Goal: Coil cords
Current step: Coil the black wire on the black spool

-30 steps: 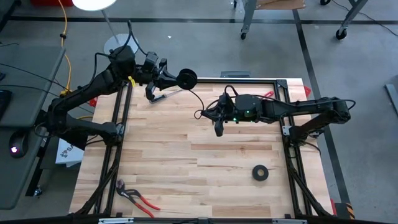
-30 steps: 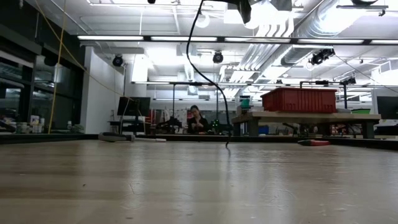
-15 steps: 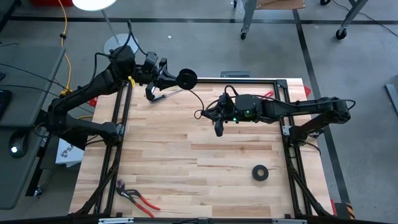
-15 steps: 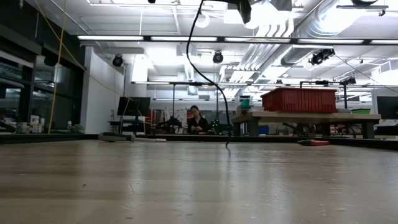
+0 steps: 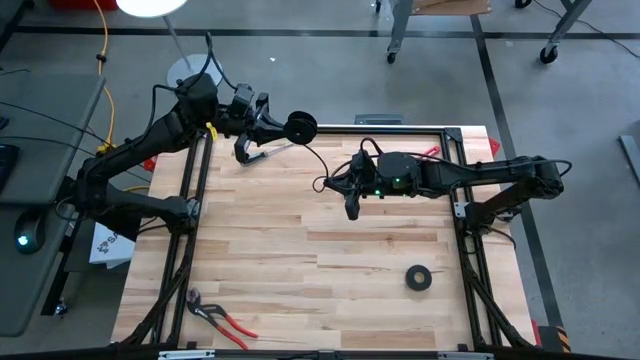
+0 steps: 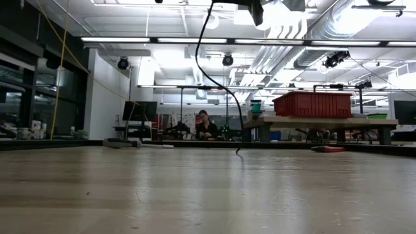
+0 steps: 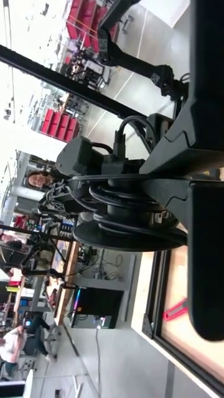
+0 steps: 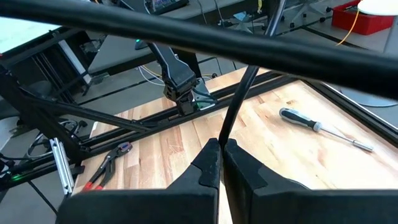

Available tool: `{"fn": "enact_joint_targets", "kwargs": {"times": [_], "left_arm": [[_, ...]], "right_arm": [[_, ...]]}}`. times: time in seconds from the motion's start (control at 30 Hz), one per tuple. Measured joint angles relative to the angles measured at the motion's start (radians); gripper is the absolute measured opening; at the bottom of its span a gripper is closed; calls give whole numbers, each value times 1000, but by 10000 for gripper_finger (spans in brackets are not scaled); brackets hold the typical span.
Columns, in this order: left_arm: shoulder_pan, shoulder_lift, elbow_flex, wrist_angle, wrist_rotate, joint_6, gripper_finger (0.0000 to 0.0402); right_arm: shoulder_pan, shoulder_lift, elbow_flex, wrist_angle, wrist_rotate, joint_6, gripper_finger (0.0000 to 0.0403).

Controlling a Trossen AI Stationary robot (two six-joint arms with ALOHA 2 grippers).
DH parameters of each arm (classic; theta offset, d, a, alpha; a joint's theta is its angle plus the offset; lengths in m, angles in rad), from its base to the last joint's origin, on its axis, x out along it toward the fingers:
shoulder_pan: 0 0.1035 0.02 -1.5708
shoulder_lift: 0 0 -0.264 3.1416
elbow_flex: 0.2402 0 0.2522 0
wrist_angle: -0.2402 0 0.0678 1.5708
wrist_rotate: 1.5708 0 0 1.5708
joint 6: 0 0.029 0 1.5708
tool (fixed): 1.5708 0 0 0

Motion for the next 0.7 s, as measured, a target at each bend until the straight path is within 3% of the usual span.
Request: {"fn": "enact_joint_targets", "kwargs": {"times": [0.7], "left_arm": [[0,0,0,-3,5,6,0]], "right_arm": [[0,0,0,-15,-26,0,0]]}}
